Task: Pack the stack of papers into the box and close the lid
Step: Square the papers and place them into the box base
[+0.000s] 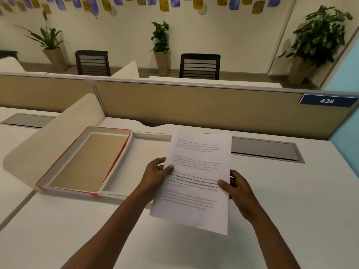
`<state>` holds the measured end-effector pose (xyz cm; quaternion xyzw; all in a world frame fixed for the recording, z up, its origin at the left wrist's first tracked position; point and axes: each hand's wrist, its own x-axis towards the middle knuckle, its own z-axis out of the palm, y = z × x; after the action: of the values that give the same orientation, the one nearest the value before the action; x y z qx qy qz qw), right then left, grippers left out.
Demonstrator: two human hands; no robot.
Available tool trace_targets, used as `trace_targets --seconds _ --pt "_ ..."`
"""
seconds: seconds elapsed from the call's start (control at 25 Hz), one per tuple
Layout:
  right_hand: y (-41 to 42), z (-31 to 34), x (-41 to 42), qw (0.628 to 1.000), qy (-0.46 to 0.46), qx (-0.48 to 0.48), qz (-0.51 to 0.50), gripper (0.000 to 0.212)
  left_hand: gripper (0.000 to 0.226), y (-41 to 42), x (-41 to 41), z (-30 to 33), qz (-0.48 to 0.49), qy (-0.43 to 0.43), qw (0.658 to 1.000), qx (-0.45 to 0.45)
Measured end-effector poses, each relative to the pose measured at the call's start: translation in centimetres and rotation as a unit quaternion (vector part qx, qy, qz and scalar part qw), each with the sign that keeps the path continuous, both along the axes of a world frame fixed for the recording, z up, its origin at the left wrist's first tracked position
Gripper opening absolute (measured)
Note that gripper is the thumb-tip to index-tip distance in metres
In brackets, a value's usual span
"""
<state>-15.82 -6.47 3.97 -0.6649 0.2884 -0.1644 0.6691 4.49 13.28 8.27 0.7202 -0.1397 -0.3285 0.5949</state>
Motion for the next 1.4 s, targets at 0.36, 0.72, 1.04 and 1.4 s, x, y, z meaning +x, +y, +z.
trace_targets --seconds 0.36,0.72,1.04,1.4 --pt "6.4 -0.3 13.3 0.998 0.035 0.052 0.027 0.034 0.032 7.2 10.2 0.8 0.069 0.054 0.993 0.074" --pt "10.8 -3.2 22.4 0.990 0.136 0.033 0.005 0.035 0.028 8.4 19.4 -2.4 -0.006 0.000 0.976 0.217" --pt "10.7 -4.5 28.1 0.966 0.252 -0.054 -0.037 0.049 0.037 6.8 23.7 -6.0 -0.032 -0.052 0.975 0.212" --pt "12.6 -5.5 29.7 0.919 0.342 -0.178 -0.079 0.049 0.041 6.4 23.9 -9.1 -0.065 -0.061 0.975 0.203"
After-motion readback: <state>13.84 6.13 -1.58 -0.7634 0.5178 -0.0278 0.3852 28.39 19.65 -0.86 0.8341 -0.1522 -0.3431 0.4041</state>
